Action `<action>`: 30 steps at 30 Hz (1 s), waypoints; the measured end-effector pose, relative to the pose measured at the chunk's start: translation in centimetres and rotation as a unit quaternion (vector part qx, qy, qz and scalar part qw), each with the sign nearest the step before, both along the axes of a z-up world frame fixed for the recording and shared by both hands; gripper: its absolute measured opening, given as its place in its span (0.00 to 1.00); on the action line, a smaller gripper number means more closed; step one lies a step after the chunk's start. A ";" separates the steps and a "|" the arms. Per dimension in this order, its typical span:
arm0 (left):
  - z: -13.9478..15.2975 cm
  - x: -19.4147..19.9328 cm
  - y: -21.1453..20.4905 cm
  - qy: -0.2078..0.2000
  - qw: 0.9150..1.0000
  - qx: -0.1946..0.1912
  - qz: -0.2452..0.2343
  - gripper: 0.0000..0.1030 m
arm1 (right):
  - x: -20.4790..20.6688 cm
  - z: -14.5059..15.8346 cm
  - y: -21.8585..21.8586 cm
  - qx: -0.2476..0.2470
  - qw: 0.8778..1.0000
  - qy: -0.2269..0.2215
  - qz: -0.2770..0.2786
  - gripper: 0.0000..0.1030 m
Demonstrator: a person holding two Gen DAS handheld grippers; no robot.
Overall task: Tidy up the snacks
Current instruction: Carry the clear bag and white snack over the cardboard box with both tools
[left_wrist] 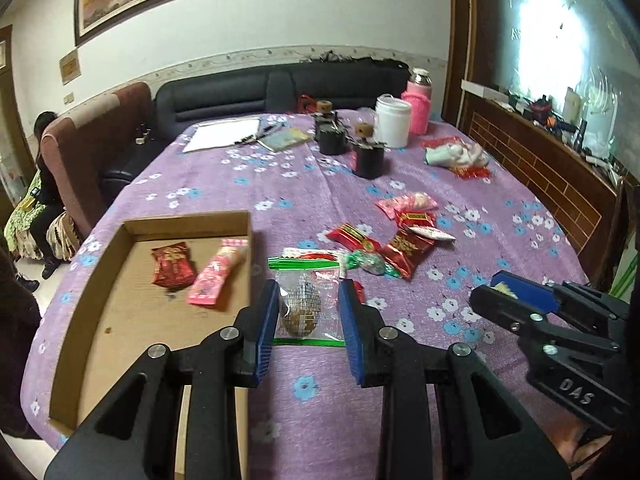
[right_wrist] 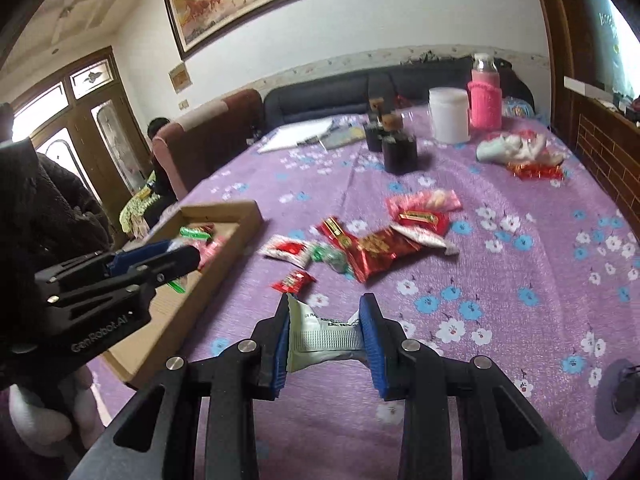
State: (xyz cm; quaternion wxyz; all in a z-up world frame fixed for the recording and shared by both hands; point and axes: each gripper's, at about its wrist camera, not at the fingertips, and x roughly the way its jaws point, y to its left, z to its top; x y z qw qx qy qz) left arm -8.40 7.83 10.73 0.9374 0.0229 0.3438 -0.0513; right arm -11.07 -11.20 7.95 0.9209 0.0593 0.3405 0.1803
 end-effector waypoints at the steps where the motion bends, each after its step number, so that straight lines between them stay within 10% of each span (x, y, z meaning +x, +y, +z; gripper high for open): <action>1: 0.1 -0.1 0.4 -0.002 1.000 -0.001 0.004 0.27 | -0.3 0.4 0.3 0.001 1.000 -0.004 0.003 0.32; 14: 0.6 1.0 7.9 -0.013 0.997 0.011 0.075 0.27 | 1.0 3.9 7.7 -0.006 0.998 -0.023 0.064 0.32; 30: -4.8 7.9 18.9 0.077 0.984 -0.022 0.161 0.27 | 8.0 -0.6 18.8 -0.005 0.990 0.047 0.136 0.31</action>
